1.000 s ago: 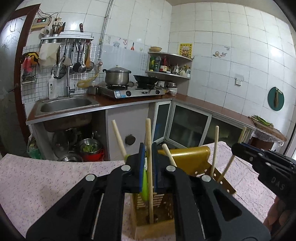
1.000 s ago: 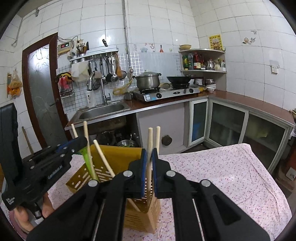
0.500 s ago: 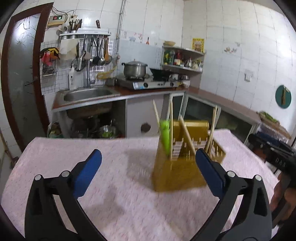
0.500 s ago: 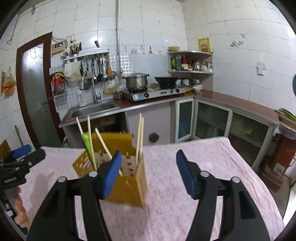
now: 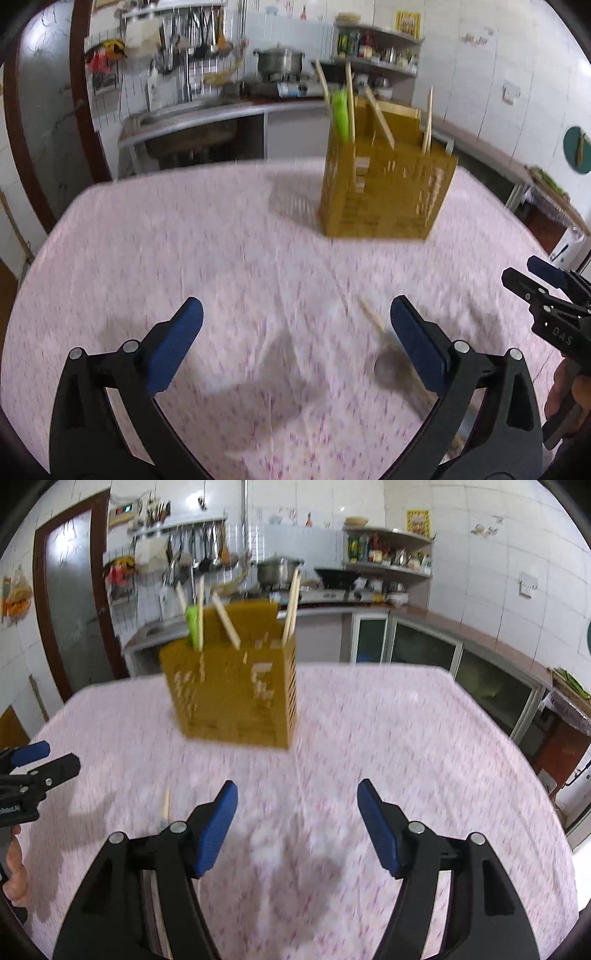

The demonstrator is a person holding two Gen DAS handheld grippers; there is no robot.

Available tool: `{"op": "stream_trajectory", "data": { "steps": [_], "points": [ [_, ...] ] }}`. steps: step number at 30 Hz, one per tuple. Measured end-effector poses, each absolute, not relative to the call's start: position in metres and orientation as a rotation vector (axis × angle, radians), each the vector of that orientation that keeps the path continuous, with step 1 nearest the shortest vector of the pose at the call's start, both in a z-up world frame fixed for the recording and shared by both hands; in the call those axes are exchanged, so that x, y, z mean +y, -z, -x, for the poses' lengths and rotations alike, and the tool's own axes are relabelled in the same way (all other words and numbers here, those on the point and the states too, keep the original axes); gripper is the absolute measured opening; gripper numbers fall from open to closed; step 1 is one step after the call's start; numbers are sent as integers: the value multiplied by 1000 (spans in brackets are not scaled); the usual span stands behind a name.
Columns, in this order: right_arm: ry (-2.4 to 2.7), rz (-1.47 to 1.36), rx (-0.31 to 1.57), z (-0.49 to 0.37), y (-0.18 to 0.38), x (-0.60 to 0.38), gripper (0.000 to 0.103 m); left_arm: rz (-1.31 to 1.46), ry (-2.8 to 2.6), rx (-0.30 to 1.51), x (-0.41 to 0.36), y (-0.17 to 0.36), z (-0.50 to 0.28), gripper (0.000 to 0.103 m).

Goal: Organize utensils
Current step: 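Move both open tools back toward the remaining utensils on the cloth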

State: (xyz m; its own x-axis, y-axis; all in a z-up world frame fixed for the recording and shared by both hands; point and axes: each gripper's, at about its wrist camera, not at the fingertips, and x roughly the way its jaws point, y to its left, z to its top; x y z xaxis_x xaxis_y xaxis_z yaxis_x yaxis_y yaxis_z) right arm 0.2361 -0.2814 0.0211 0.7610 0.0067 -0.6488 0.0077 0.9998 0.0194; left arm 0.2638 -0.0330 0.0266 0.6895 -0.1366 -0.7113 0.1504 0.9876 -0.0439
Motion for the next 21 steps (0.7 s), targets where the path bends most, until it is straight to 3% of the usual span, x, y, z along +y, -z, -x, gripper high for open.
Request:
{"op": "stream_trajectory", "data": {
  "steps": [5,18,21],
  "points": [
    [-70,2,771,-224,3,-265,65,54,167,937,-25,4,-263,98],
    [-174,15,876,-217,39,-233,36,49,97,1001,-9,25,-261,98],
    [-191,4,865,-215,33,-232,36,40,85,1013,-8,28,-263,98]
  ]
}}
